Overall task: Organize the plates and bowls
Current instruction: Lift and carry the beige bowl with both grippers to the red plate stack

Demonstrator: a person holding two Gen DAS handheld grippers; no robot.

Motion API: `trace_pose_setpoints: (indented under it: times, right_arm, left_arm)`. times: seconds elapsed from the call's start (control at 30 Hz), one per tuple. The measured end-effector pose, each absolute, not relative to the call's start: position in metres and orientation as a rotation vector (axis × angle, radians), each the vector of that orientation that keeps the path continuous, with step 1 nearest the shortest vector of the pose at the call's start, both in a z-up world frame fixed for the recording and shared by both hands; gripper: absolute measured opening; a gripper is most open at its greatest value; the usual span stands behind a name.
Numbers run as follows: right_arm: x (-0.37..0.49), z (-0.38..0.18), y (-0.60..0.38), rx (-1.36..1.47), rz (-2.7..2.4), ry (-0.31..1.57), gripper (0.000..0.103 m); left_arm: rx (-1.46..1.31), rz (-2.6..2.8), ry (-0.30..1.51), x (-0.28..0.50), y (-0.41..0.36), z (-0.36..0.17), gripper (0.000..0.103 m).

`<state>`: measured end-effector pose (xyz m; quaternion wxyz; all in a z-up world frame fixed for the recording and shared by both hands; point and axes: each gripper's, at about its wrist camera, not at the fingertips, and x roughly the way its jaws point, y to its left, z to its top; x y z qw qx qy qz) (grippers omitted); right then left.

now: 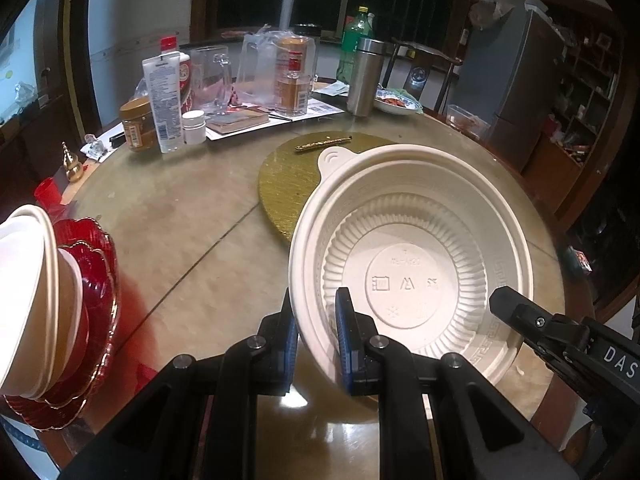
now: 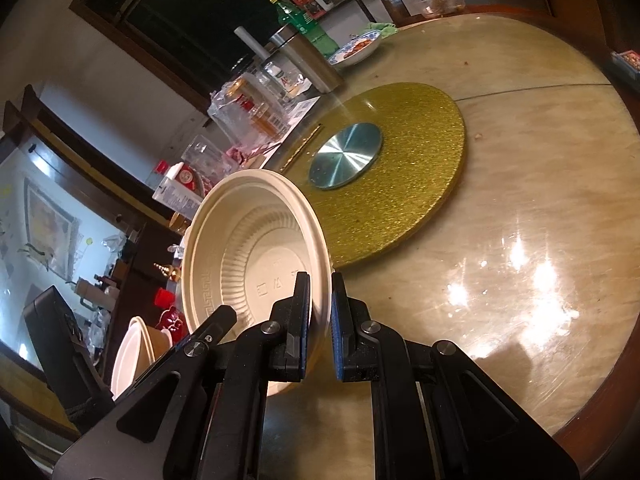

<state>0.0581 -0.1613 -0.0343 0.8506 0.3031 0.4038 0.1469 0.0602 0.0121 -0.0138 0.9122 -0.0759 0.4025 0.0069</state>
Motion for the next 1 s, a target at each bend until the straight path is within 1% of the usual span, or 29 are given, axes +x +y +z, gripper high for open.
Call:
trace_pose_setpoints:
  times: [0.57, 1.0]
  right_arm:
    - [0.053, -0.02, -0.135, 0.596, 0.358, 0.842, 0.009]
    - [0.051, -0.018, -0.132, 0.589, 0.366, 0.838, 0.009]
  left_arm:
    - [-0.182, 0.035, 0.802, 0.046, 0.035, -0.004, 0.016]
    - [-0.193, 0.032, 0.8, 0.044, 0.04, -0.003, 0.016]
